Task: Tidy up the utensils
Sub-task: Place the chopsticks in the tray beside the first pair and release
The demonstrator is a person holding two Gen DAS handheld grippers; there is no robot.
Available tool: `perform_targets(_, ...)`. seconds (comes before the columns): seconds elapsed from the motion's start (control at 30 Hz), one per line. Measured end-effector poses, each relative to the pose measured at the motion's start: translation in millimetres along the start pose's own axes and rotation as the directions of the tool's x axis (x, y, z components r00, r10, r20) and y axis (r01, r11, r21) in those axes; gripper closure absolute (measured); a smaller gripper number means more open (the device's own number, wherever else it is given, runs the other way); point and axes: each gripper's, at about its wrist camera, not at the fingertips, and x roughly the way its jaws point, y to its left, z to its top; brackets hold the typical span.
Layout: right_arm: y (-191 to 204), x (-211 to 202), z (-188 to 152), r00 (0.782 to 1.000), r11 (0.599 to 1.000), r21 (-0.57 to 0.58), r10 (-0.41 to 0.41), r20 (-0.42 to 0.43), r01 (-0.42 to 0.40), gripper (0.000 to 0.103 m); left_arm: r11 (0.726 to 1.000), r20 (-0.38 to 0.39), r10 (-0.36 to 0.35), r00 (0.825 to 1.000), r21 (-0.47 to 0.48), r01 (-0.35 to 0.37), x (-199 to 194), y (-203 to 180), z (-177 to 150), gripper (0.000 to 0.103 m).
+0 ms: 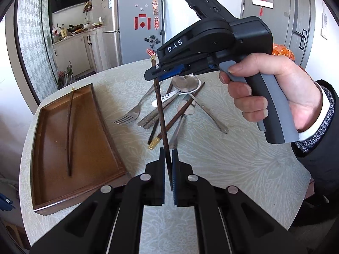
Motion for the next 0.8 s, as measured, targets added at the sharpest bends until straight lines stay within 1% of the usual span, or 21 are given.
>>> perform_targets(0.13, 20, 28, 19, 0.999, 0.999, -0.034, 0.025, -0.033, -0.026, 0.086, 0.999, -0.012, 0.051, 0.999, 0.001, -0.051, 0, 23, -1, 0.096)
perform_targets(0.33, 48, 75, 39, 0.996, 0.997, -0.067, 0.035, -0.077, -0.040, 0.086, 0.993, -0.046, 0.104, 0.994, -0.044, -0.106, 4, 66, -4, 0.097)
perform_targets(0.43, 56, 98, 44, 0.994, 0.997, -0.068, 0.039, -0.104, -0.046, 0.086, 0.990, -0.063, 0.110, 0.992, -0.078, -0.115, 8, 86, -8, 0.097)
perform_targets(0.53, 63, 117, 48, 0.991, 0.996, -0.073, 0.042, -0.127, -0.052, 0.086, 0.987, -0.073, 0.117, 0.990, -0.101, -0.124, 9, 100, -12, 0.097)
perform_targets(0.67, 72, 131, 50, 0.990, 0.994, -0.089, 0.042, -0.137, -0.055, 0.086, 0.985, -0.083, 0.126, 0.988, -0.109, -0.135, 11, 108, -14, 0.097)
perform_targets(0.8, 75, 141, 50, 0.989, 0.994, -0.100, 0.025, -0.144, -0.040, 0.086, 0.983, -0.104, 0.132, 0.986, -0.116, -0.144, 17, 116, -14, 0.096)
